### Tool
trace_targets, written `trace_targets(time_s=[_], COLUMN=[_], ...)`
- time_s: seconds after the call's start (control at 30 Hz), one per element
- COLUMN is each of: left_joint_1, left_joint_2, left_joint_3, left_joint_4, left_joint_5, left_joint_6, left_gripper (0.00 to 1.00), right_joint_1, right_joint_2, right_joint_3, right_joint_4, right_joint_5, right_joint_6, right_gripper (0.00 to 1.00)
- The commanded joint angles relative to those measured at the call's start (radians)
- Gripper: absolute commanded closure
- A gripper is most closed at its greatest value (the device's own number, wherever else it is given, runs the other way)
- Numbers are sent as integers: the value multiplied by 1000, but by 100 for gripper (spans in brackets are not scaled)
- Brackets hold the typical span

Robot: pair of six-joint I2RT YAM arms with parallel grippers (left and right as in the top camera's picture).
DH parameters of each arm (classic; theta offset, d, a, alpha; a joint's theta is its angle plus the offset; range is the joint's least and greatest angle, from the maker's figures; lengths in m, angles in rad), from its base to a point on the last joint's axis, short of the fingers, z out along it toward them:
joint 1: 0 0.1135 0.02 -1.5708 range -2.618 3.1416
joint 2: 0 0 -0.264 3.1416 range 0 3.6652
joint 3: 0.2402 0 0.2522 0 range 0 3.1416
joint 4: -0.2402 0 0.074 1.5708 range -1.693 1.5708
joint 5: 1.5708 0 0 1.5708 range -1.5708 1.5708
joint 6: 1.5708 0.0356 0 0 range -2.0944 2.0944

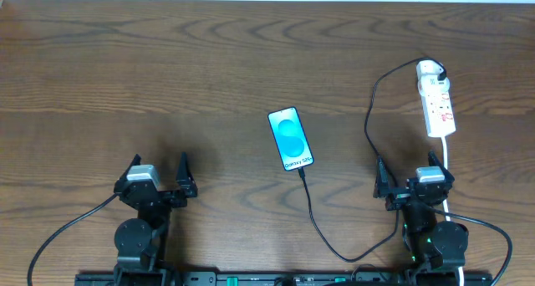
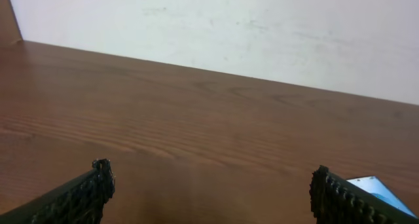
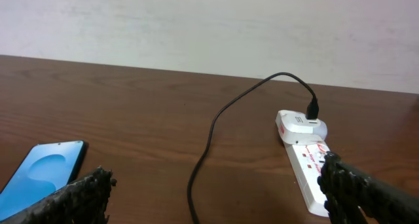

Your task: Plug charger to phone and switch on socket

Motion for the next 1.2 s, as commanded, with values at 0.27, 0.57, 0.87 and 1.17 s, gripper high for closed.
trace_targets(time_s=[0.27, 0.57, 0.87, 1.17], left_joint_1=[-3, -3, -3, -3], left_joint_2=[-9, -6, -6, -6], left_joint_3=[-26, -26, -26, -26], left_joint_4=[-29, -29, -28, -28], left_joint_5=[-2, -2, -2, -2], left_joint_6=[69, 69, 69, 69], left_gripper=[2, 2, 2, 2], right_joint_1=[-5, -5, -5, -5], right_joint_2=[-2, -2, -2, -2], right_joint_3=[-2, -2, -2, -1], right_joint_4=[-4, -4, -4, -1], right_joint_5=[1, 1, 1, 121], right_joint_6=[-13, -13, -13, -222], right_gripper=[1, 1, 1, 1])
